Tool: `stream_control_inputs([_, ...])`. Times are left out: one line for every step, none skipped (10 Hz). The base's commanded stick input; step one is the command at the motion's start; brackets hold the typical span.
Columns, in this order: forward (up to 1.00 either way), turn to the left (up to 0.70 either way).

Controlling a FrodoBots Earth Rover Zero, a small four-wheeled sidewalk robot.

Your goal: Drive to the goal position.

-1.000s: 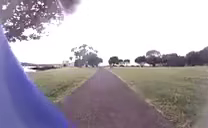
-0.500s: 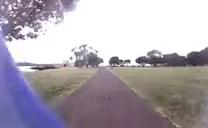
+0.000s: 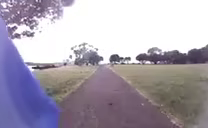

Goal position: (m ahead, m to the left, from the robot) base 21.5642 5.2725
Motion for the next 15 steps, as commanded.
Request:
stream_control_inputs([0.70, 0.00])
stream_control_inputs([0.70, 0.00])
stream_control_inputs([0.70, 0.00])
stream_control_inputs([0.70, 0.00])
stream_control_inputs([0.70, 0.00])
stream_control_inputs([0.70, 0.00])
stream_control_inputs([0.70, 0.00])
stream_control_inputs([0.70, 0.00])
stream_control_inputs([0.70, 0.00])
stream_control_inputs([0.70, 0.00])
stream_control_inputs([0.70, 0.00])
stream_control_inputs([0.70, 0.00])
stream_control_inputs([0.70, 0.00])
stream_control_inputs([0.70, 0.00])
stream_control_inputs([0.70, 0.00])
